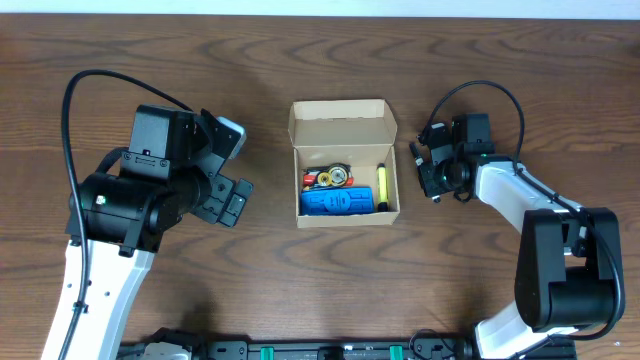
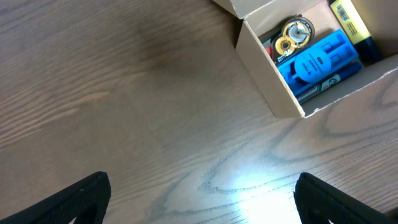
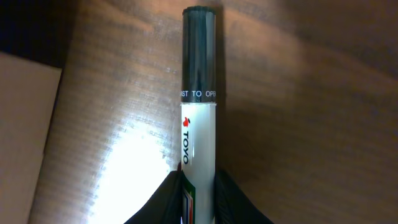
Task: Pack container
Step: 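Lower the right gripper and grasp the black whiteboard marker, then carry the black marker into the box and release it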
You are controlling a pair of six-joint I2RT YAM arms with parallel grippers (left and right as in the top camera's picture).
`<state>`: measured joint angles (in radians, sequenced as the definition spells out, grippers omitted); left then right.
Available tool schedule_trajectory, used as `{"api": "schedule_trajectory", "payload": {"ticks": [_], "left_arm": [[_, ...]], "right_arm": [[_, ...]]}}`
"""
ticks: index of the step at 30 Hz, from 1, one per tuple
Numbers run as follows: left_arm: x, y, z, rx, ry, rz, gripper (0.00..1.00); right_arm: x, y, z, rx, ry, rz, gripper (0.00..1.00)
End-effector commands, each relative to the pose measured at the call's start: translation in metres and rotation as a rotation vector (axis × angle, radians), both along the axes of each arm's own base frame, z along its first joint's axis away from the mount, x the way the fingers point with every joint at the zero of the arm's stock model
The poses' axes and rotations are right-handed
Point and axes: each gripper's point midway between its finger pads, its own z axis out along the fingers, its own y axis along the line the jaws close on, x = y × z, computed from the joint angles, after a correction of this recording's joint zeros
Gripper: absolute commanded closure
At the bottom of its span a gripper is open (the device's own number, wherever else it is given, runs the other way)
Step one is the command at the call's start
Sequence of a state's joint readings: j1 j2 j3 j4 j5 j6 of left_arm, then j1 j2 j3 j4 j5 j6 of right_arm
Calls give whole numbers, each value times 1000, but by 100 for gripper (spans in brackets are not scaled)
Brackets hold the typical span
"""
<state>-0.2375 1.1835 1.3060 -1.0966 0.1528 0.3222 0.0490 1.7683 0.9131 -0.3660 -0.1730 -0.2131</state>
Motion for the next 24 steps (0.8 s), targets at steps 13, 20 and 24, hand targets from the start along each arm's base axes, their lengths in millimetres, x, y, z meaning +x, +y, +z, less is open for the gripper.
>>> {"api": "schedule_trajectory", "payload": {"ticks": [13, 20, 24], "left_arm": [[0, 1, 4, 6, -13, -4, 5], [0, 1, 4, 6, -13, -4, 5], [0, 1, 4, 5, -13, -5, 5]], "right_arm": [[81, 19, 166, 59, -269, 2, 89], [64, 93, 206, 94, -378, 326, 87], [30, 141, 192, 106, -326, 571, 84]]}}
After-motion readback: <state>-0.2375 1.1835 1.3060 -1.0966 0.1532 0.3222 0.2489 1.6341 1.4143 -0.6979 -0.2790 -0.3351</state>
